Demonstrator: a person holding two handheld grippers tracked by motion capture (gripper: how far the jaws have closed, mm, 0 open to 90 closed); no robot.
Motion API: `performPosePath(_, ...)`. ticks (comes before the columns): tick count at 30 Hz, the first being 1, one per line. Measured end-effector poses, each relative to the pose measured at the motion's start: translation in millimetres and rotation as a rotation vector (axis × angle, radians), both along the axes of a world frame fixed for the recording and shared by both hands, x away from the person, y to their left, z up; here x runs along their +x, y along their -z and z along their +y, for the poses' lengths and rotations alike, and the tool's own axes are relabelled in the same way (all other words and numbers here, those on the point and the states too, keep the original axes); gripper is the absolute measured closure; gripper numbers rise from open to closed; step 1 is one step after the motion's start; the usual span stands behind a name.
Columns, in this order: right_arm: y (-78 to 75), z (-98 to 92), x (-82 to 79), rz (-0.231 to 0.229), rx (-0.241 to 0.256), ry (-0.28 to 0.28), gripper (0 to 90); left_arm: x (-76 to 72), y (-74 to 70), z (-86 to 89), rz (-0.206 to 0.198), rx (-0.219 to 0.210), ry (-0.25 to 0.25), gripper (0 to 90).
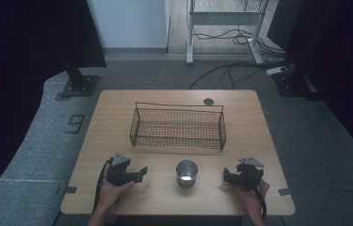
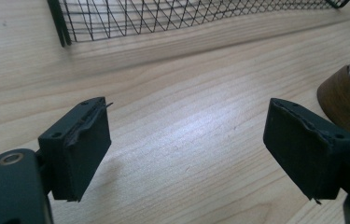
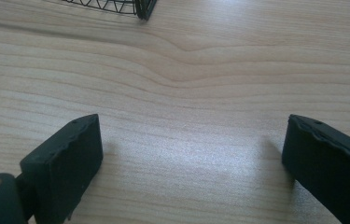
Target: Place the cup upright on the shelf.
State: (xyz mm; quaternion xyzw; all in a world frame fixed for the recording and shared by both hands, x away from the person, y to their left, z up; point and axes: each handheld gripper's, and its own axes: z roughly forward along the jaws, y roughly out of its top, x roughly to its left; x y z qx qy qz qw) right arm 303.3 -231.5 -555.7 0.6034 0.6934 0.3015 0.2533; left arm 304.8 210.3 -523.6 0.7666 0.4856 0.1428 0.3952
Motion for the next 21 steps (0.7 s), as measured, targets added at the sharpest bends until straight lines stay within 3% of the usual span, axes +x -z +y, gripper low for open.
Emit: performPosePath(21,0.0,0.0,0.5,-0.001,-0.002,-0.002,4.9,-2.2,-2.1,-4.3,-0.003,0.000,0.019,15.1)
